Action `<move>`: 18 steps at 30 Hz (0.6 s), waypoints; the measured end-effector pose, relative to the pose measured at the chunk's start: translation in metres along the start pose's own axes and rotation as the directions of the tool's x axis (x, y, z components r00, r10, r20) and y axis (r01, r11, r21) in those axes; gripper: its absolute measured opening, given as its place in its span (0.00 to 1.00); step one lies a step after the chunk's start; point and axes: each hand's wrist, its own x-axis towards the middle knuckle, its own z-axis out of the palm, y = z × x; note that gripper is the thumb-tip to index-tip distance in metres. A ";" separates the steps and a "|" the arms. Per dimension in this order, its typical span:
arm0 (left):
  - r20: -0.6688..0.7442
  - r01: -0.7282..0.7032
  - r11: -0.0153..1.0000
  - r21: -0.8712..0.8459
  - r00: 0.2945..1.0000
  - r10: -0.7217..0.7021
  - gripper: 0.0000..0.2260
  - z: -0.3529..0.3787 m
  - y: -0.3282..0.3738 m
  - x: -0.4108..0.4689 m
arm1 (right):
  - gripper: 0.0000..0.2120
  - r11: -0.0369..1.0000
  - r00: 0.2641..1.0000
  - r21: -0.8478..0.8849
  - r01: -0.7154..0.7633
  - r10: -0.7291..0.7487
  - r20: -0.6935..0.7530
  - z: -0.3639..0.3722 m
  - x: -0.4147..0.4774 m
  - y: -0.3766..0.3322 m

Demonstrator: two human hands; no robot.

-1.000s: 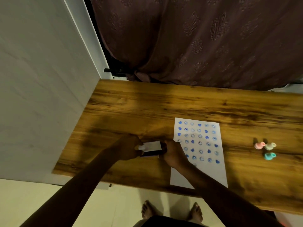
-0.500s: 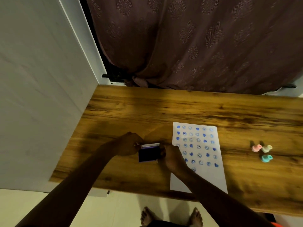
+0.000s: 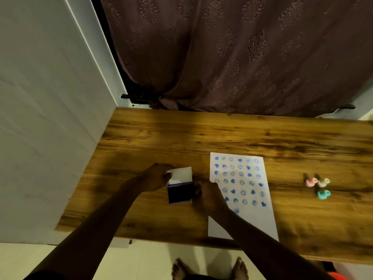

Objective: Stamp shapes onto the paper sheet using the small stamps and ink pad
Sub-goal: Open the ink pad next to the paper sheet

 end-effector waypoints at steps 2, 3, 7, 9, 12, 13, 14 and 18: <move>-0.027 0.005 1.000 -0.007 1.000 -0.005 0.18 0.005 -0.003 0.003 | 0.11 0.999 1.000 0.041 0.026 -0.025 -0.010 0.001 -0.002 0.000; -0.044 0.005 1.000 -0.004 0.999 -0.005 0.18 0.007 -0.004 0.004 | 0.11 0.998 0.999 0.042 0.037 -0.036 -0.011 0.001 -0.002 0.000; -0.085 -0.003 0.998 0.062 0.996 0.008 0.18 0.016 -0.009 0.008 | 0.13 0.997 0.998 0.053 0.061 -0.061 -0.007 0.001 -0.004 0.000; -0.101 0.001 0.996 0.088 0.995 0.008 0.17 0.018 -0.010 0.010 | 0.11 0.997 0.999 0.066 0.043 -0.042 -0.019 0.001 -0.003 -0.001; -0.161 0.017 0.994 0.110 0.987 0.001 0.16 0.020 -0.010 0.011 | 0.11 1.000 1.000 0.026 -0.001 0.001 -0.008 -0.001 -0.004 -0.004; -0.182 0.025 0.992 0.122 0.983 -0.002 0.16 0.021 -0.011 0.011 | 0.13 1.000 1.000 0.008 -0.008 0.008 0.001 -0.003 -0.004 -0.004; -0.197 0.032 0.990 0.135 0.980 -0.005 0.15 0.022 -0.011 0.011 | 0.13 1.000 1.000 0.008 -0.011 0.011 0.009 -0.004 -0.005 -0.005; -0.229 0.031 0.986 0.167 0.973 0.008 0.13 0.021 -0.012 0.010 | 0.07 0.995 0.999 0.086 0.054 -0.054 0.000 -0.005 -0.008 -0.003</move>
